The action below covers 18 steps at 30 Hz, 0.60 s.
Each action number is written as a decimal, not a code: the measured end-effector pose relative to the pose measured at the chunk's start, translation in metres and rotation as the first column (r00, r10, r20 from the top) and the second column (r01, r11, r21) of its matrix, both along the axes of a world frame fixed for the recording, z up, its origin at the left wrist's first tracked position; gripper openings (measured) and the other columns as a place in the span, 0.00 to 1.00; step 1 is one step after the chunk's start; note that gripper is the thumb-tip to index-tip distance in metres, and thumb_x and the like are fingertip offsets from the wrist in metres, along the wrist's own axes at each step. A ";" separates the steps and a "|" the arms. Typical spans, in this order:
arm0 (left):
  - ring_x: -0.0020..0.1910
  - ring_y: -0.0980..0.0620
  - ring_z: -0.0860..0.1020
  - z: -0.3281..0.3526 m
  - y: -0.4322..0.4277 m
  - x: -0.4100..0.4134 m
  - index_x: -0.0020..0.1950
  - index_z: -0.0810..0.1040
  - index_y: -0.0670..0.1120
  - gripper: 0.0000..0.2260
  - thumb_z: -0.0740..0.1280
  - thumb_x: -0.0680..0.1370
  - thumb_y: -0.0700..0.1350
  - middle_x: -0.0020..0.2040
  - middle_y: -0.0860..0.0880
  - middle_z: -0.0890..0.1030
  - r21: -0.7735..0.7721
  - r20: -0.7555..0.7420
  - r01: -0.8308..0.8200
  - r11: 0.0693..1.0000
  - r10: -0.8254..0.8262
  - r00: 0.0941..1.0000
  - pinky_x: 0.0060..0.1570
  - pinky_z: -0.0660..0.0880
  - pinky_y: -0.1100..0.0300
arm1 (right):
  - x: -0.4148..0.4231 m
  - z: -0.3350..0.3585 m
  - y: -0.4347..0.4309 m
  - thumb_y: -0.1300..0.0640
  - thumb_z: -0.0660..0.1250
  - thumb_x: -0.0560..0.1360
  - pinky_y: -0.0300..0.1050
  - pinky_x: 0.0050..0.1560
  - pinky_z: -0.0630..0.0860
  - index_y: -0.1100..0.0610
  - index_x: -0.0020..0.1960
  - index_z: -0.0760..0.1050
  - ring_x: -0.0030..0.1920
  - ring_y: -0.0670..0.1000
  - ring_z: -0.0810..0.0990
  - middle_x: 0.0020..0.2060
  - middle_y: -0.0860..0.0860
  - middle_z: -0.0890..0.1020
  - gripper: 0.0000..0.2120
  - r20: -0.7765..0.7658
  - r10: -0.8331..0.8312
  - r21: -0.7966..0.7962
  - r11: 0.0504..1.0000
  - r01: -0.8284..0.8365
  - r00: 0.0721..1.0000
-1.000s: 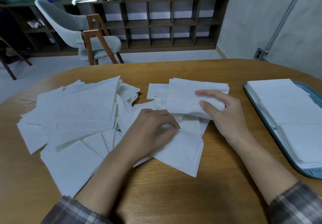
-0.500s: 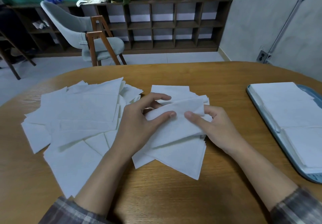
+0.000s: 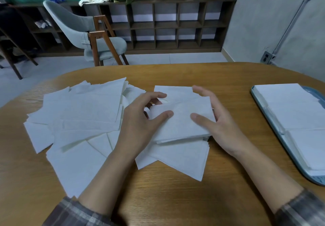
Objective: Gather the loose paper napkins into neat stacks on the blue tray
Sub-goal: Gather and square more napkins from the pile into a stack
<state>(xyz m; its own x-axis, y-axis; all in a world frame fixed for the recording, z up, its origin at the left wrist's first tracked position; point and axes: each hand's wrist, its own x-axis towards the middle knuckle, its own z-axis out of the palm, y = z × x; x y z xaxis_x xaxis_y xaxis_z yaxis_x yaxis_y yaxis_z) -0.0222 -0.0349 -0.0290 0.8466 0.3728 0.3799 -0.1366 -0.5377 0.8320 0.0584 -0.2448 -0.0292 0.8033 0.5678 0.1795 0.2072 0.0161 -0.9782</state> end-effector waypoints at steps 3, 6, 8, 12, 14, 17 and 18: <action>0.62 0.62 0.79 0.006 0.000 -0.003 0.67 0.78 0.63 0.23 0.76 0.73 0.62 0.64 0.60 0.80 -0.197 -0.113 0.030 0.980 -0.053 0.992 0.58 0.76 0.65 | 0.004 0.003 -0.004 0.64 0.70 0.78 0.49 0.57 0.83 0.34 0.77 0.65 0.64 0.54 0.83 0.65 0.49 0.83 0.37 -0.163 0.046 0.244 0.970 -0.005 0.985; 0.57 0.56 0.84 0.012 -0.003 -0.006 0.67 0.78 0.62 0.20 0.76 0.76 0.59 0.57 0.57 0.86 -0.414 -0.168 0.148 0.898 -0.235 0.957 0.56 0.81 0.54 | 0.006 0.003 -0.005 0.63 0.71 0.77 0.52 0.57 0.83 0.30 0.76 0.63 0.64 0.56 0.83 0.64 0.50 0.83 0.38 -0.189 0.046 0.261 0.965 0.005 0.981; 0.55 0.57 0.85 0.011 -0.004 -0.005 0.67 0.77 0.62 0.20 0.77 0.77 0.53 0.58 0.57 0.85 -0.340 -0.154 0.124 0.932 -0.185 0.971 0.52 0.82 0.55 | 0.009 0.001 -0.007 0.61 0.73 0.78 0.54 0.58 0.83 0.30 0.75 0.64 0.64 0.57 0.83 0.64 0.51 0.84 0.37 -0.183 0.066 0.204 0.979 -0.028 0.981; 0.56 0.57 0.83 0.001 0.001 -0.001 0.70 0.73 0.64 0.23 0.76 0.78 0.53 0.63 0.57 0.82 -0.179 -0.127 0.089 0.980 -0.113 0.985 0.52 0.82 0.55 | 0.011 0.005 -0.013 0.58 0.71 0.77 0.48 0.58 0.83 0.45 0.68 0.81 0.64 0.54 0.83 0.65 0.50 0.83 0.20 -0.283 0.213 0.228 0.962 -0.151 0.935; 0.58 0.56 0.82 -0.003 -0.002 0.000 0.72 0.70 0.64 0.25 0.76 0.78 0.53 0.62 0.57 0.82 -0.141 -0.099 0.123 0.982 -0.137 0.986 0.54 0.80 0.57 | 0.012 0.003 -0.013 0.61 0.74 0.78 0.44 0.58 0.82 0.51 0.61 0.86 0.64 0.50 0.83 0.62 0.47 0.85 0.14 -0.219 0.111 0.135 0.987 -0.082 0.969; 0.64 0.62 0.75 -0.009 -0.007 0.002 0.72 0.68 0.60 0.26 0.75 0.79 0.52 0.66 0.61 0.75 0.091 -0.078 0.141 0.986 -0.134 0.988 0.58 0.73 0.70 | 0.015 -0.003 -0.014 0.65 0.72 0.79 0.37 0.61 0.77 0.53 0.60 0.86 0.63 0.41 0.82 0.59 0.41 0.86 0.13 0.029 -0.119 -0.034 0.992 0.120 0.992; 0.64 0.62 0.74 -0.012 -0.007 0.003 0.70 0.70 0.59 0.24 0.76 0.78 0.51 0.66 0.62 0.74 0.195 -0.079 0.152 0.969 -0.139 0.987 0.57 0.71 0.72 | 0.016 -0.003 -0.014 0.65 0.72 0.79 0.36 0.63 0.76 0.52 0.60 0.86 0.63 0.39 0.81 0.58 0.39 0.86 0.13 0.097 -0.166 -0.062 0.983 0.173 0.981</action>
